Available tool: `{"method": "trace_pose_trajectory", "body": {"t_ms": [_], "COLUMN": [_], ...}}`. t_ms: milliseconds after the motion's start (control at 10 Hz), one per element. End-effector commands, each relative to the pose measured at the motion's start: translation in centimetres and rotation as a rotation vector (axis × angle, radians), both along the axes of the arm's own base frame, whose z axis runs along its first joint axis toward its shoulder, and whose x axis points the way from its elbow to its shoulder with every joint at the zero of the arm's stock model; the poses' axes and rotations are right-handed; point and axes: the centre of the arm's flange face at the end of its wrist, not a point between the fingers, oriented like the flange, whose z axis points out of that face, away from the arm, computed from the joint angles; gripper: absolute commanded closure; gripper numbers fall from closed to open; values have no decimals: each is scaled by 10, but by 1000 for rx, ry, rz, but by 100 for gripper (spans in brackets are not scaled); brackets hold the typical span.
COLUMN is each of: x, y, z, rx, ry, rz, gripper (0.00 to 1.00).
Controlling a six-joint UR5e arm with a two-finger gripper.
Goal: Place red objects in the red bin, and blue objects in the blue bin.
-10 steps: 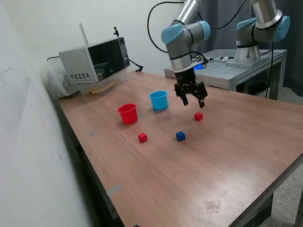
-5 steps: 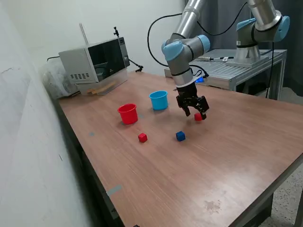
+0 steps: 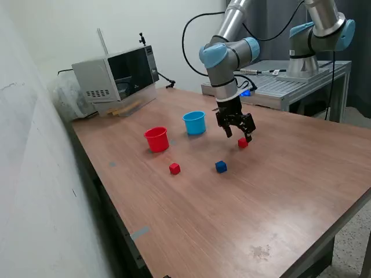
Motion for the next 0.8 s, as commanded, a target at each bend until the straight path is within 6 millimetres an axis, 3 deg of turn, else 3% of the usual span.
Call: {"method": "trace_pose_trajectory", "body": {"t_ms": [0, 500, 600, 700], "x": [9, 8, 8, 9], "y": [-4, -10, -11, -11], "z": [-3, -1, -3, -8], "rx": [4, 1, -2, 3], "ry": [-17, -11, -14, -23], "rz": [6, 15, 16, 17], "gripper": [0, 0, 100, 100]}}
